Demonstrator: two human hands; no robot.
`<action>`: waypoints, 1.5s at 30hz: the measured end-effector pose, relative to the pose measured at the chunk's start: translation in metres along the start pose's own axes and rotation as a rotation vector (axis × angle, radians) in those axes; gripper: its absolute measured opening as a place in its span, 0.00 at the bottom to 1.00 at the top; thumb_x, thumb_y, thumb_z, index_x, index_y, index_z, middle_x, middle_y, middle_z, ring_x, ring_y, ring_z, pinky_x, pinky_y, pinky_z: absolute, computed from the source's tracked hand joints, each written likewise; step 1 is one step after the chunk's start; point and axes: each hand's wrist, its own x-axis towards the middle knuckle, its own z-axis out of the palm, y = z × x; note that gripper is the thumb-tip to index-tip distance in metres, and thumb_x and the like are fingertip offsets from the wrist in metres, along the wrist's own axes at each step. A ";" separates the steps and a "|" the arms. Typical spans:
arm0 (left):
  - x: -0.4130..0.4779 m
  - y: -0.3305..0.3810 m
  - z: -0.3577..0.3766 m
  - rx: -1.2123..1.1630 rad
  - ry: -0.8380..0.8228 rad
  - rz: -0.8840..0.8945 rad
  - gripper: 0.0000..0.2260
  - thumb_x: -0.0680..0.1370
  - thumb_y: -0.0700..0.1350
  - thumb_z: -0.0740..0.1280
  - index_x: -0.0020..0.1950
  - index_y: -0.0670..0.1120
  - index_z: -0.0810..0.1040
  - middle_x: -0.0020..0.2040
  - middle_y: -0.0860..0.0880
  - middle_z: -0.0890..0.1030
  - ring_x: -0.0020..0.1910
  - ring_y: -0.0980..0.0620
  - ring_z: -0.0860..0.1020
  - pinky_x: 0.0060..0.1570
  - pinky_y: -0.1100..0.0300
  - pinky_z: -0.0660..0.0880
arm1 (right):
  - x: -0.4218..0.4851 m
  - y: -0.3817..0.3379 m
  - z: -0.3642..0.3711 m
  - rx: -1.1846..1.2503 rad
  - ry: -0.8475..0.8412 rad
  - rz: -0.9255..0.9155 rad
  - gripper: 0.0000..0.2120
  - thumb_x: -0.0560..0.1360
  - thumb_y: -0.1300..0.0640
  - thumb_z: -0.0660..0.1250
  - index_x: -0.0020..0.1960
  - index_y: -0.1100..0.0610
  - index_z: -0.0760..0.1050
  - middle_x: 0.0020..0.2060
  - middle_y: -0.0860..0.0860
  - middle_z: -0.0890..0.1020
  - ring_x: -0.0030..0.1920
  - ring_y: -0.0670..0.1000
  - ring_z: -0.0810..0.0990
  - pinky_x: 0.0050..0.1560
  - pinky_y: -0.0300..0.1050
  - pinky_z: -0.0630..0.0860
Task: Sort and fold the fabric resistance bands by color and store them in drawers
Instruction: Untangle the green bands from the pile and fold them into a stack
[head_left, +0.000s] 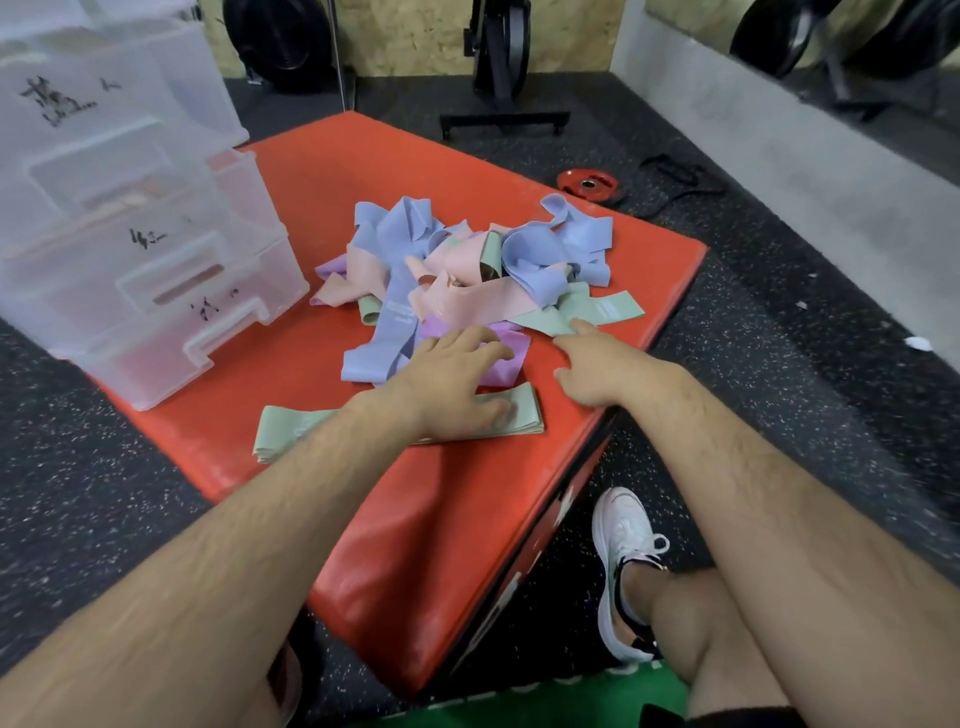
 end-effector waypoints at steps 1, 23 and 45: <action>0.001 -0.001 0.000 -0.009 0.004 -0.001 0.34 0.69 0.67 0.57 0.71 0.52 0.70 0.70 0.52 0.69 0.67 0.47 0.70 0.64 0.49 0.66 | 0.000 -0.001 0.000 0.004 0.016 -0.010 0.23 0.80 0.51 0.60 0.73 0.58 0.66 0.75 0.58 0.61 0.71 0.61 0.68 0.69 0.55 0.69; -0.001 -0.014 -0.034 -0.702 0.343 -0.202 0.15 0.77 0.51 0.71 0.63 0.51 0.75 0.59 0.57 0.79 0.56 0.62 0.77 0.52 0.75 0.69 | -0.026 -0.065 -0.053 0.756 0.681 -0.317 0.08 0.78 0.61 0.67 0.51 0.51 0.83 0.46 0.39 0.83 0.49 0.39 0.79 0.50 0.29 0.71; 0.017 -0.004 -0.051 -1.160 0.668 -0.348 0.01 0.78 0.39 0.70 0.48 0.42 0.79 0.44 0.44 0.84 0.40 0.48 0.83 0.41 0.57 0.80 | 0.006 -0.055 -0.018 0.579 0.335 -0.218 0.13 0.72 0.63 0.70 0.54 0.54 0.75 0.43 0.45 0.80 0.41 0.46 0.80 0.44 0.42 0.76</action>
